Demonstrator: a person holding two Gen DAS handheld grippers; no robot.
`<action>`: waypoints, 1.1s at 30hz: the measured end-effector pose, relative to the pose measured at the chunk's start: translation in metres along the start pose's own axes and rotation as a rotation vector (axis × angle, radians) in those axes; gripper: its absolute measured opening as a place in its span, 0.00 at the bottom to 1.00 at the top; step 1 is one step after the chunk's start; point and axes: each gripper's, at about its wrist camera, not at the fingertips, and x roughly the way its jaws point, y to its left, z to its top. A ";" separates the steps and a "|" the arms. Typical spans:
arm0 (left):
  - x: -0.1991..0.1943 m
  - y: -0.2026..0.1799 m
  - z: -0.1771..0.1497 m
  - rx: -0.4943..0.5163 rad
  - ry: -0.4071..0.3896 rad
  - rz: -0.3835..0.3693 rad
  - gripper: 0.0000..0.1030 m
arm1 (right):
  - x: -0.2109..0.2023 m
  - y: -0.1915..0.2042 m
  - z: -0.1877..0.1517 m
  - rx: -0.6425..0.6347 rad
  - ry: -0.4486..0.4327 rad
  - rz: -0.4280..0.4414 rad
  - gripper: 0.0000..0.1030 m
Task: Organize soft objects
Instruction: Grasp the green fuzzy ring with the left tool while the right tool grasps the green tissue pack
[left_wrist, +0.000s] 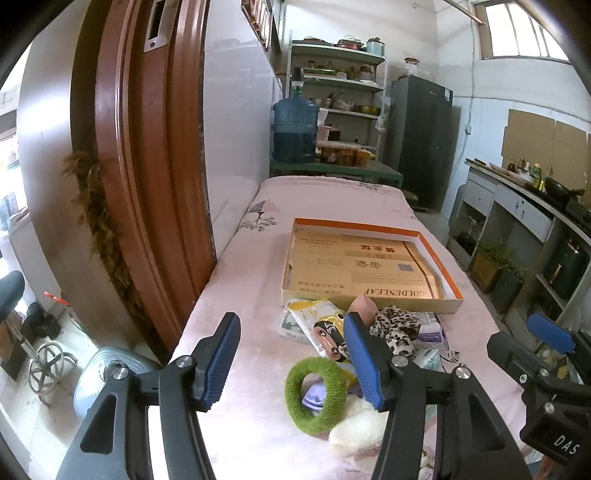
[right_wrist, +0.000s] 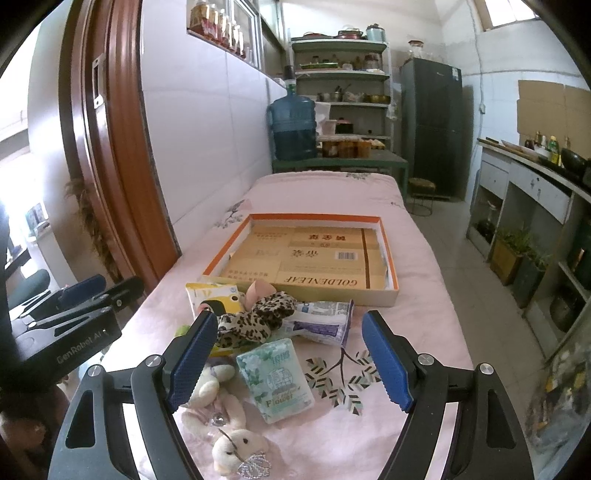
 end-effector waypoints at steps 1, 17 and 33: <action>0.000 0.000 0.000 0.000 0.000 0.000 0.57 | 0.000 0.000 0.000 0.001 0.000 0.000 0.79; 0.014 0.029 -0.020 -0.038 0.056 -0.076 0.57 | 0.023 -0.004 -0.025 -0.005 0.065 0.021 0.79; 0.063 0.001 -0.051 -0.001 0.213 -0.230 0.43 | 0.073 -0.007 -0.059 -0.009 0.210 0.105 0.79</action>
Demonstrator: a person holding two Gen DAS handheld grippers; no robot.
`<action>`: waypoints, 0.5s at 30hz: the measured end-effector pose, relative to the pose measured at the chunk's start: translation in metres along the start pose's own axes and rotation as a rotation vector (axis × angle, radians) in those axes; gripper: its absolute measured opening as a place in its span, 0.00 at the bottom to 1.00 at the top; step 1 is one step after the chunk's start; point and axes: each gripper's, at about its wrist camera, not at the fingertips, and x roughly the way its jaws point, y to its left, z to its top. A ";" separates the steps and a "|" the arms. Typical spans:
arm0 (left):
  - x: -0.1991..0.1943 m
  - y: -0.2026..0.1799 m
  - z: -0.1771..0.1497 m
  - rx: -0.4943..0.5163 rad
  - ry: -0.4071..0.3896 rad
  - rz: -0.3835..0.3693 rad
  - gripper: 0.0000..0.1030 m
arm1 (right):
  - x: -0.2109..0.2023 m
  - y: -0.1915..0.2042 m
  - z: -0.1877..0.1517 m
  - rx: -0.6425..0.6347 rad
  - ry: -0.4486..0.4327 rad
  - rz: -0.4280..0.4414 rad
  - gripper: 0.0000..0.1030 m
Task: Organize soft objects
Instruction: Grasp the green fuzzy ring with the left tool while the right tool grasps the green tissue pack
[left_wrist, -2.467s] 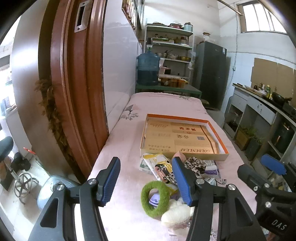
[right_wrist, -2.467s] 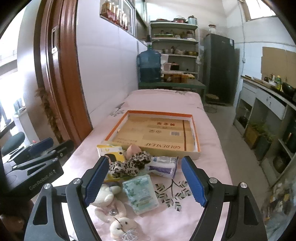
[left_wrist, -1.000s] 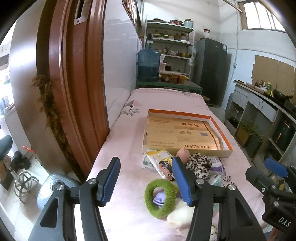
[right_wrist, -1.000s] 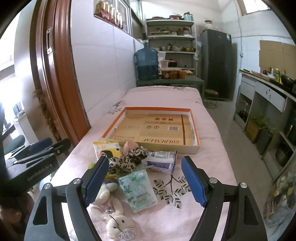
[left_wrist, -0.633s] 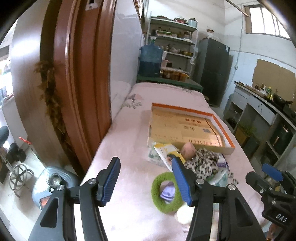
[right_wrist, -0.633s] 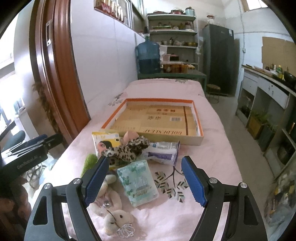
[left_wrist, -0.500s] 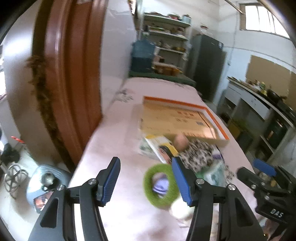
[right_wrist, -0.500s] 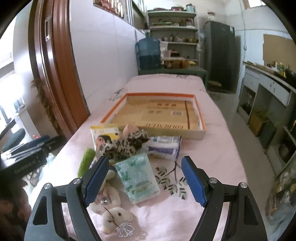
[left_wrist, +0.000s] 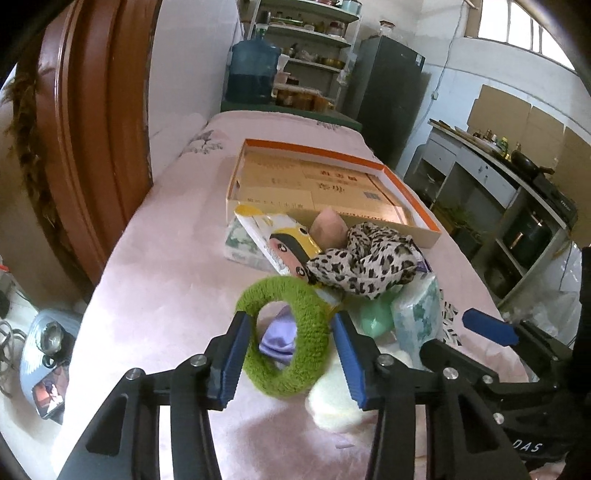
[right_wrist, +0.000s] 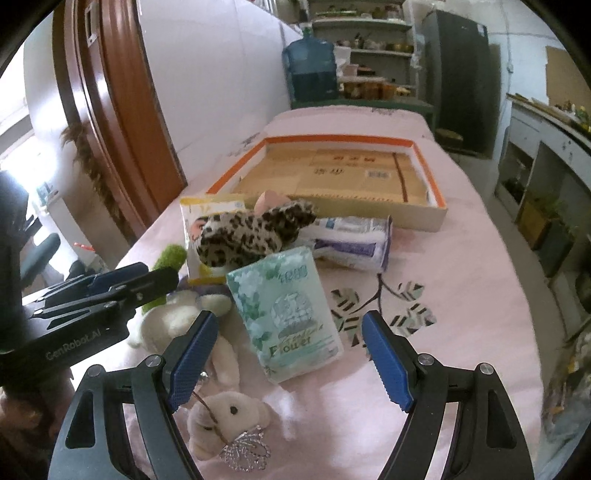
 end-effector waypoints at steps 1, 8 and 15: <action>0.001 0.001 0.000 -0.002 0.004 -0.002 0.41 | 0.002 0.000 -0.001 -0.001 0.005 0.002 0.79; 0.007 0.005 -0.004 -0.028 0.015 -0.027 0.18 | 0.017 -0.005 -0.001 0.003 0.038 0.002 0.79; 0.006 0.003 -0.005 -0.017 0.006 -0.033 0.14 | 0.021 -0.010 -0.002 0.028 0.051 0.066 0.52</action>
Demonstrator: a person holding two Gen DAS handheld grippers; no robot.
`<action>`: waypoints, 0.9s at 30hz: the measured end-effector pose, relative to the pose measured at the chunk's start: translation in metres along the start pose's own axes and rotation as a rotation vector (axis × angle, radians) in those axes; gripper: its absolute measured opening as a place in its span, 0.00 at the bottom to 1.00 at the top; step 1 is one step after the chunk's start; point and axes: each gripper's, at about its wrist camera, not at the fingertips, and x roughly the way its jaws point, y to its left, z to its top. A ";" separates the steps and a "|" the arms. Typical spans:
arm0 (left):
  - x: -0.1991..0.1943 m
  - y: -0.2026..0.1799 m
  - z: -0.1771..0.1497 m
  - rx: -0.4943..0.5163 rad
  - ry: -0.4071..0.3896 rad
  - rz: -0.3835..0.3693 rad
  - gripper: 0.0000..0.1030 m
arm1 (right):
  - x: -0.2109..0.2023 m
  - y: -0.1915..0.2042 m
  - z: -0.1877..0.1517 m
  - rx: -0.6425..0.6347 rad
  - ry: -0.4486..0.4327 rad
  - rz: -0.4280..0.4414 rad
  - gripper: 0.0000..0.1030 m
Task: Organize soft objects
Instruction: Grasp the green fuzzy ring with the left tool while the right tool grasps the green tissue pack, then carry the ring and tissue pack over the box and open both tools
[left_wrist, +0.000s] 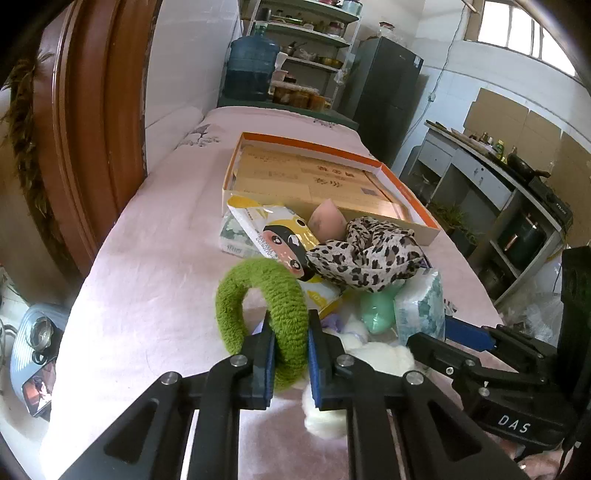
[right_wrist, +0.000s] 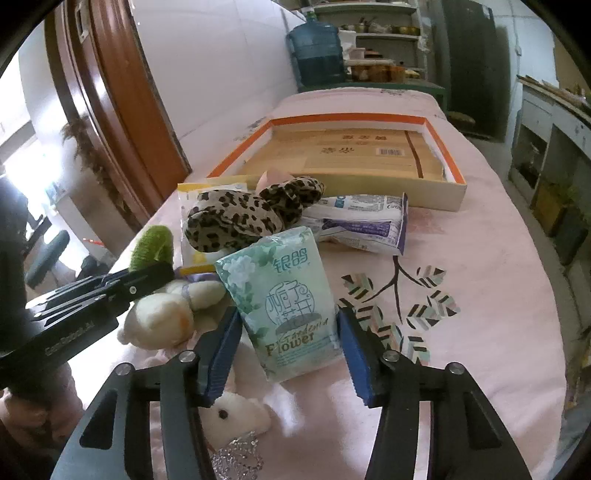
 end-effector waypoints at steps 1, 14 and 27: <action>0.000 0.000 0.000 0.000 -0.001 0.001 0.14 | -0.001 0.000 0.000 0.004 0.001 0.004 0.51; -0.022 -0.005 0.006 0.009 -0.074 0.020 0.14 | -0.022 0.000 0.003 0.018 -0.054 0.034 0.50; -0.041 -0.013 0.033 0.024 -0.140 0.018 0.14 | -0.050 -0.007 0.022 -0.009 -0.124 0.006 0.50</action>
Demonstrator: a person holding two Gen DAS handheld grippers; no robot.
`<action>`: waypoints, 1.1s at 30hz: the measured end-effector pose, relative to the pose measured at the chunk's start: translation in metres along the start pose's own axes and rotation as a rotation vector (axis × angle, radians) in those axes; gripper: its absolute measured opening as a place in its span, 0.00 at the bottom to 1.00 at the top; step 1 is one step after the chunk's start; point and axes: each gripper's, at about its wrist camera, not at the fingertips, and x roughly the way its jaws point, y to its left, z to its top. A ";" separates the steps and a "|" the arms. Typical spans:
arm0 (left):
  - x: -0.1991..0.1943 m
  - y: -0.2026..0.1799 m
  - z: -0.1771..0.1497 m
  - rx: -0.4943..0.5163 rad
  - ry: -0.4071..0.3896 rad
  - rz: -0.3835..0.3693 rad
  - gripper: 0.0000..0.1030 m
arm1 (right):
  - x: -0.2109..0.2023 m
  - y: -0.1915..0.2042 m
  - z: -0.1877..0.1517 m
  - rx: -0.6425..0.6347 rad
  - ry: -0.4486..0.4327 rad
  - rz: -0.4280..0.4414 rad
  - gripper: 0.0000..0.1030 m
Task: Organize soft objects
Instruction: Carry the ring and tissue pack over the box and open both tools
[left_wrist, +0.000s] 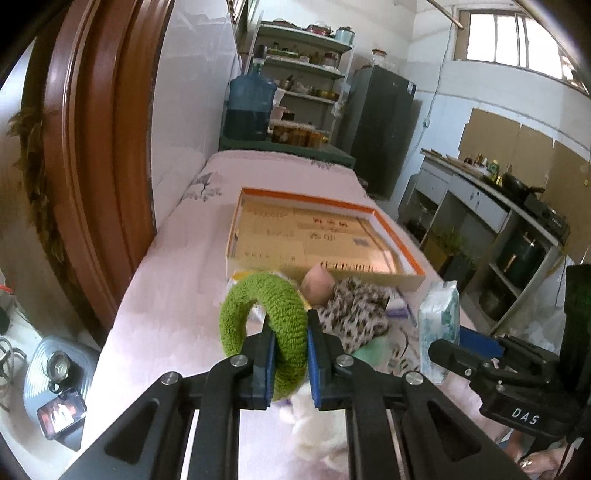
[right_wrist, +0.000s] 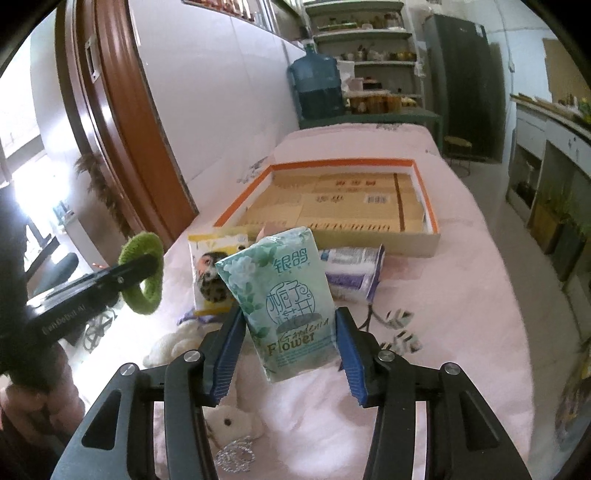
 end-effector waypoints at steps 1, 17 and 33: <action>-0.001 0.000 0.003 -0.002 -0.006 -0.002 0.14 | -0.001 -0.001 0.002 -0.006 -0.005 -0.005 0.50; 0.009 -0.025 0.074 0.074 -0.115 -0.011 0.14 | -0.017 -0.014 0.069 -0.075 -0.112 -0.069 0.50; 0.090 -0.016 0.131 0.070 0.012 0.014 0.14 | 0.039 -0.060 0.142 -0.009 -0.044 -0.047 0.50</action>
